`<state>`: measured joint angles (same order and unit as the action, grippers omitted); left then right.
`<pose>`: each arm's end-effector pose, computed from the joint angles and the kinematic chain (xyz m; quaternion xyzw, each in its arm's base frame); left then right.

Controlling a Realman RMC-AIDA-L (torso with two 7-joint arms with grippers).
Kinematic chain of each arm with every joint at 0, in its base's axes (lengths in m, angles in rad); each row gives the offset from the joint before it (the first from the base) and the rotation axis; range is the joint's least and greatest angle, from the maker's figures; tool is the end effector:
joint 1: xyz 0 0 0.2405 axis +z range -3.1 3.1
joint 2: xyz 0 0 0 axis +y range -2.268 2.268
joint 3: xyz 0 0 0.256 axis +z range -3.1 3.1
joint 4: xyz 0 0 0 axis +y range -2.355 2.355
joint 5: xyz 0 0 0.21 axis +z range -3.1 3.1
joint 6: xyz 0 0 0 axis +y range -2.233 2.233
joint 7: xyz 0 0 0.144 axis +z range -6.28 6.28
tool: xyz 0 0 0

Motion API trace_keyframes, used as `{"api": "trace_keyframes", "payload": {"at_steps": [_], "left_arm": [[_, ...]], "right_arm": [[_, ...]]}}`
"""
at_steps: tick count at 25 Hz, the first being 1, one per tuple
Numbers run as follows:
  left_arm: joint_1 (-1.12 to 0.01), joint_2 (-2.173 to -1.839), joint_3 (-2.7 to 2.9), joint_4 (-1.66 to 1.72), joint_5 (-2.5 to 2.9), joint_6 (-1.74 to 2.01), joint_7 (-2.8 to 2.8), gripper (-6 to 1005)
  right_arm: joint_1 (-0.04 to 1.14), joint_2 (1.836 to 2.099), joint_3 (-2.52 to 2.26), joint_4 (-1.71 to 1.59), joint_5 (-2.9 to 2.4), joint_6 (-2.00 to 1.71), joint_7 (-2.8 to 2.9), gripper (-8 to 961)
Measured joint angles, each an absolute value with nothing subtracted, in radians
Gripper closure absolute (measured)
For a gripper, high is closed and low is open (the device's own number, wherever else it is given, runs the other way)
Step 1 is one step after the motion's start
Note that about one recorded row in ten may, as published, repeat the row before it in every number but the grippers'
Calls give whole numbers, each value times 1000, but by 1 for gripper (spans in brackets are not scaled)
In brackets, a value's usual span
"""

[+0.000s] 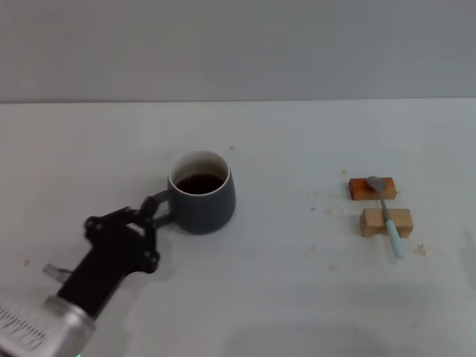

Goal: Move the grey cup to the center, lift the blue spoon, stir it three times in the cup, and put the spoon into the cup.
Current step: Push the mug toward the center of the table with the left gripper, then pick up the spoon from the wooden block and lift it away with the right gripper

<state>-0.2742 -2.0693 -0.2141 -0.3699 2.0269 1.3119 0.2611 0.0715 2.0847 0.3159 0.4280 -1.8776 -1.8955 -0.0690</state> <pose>-0.2972 0.2428 -0.0837 -0.8008 -0.0899 -0.2604 0.5318 0.2966 0.1781 -0.0025 -0.5613 0.1230 0.4535 0.6813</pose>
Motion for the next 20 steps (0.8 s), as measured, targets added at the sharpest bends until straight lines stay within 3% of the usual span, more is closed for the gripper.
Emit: {"api": "trace_keyframes", "payload": {"at_steps": [9,20], "left_arm": [[-124,-2062,-374,-343,2020,1439,239,1001],[-101,-2062,-528,-228,2020,1460,-32,1001]], "right_arm": [[75,2086,287,428,-1874,-1860,-72,196],[67,2088,269,430,-1871,-1655,-68,197]]}}
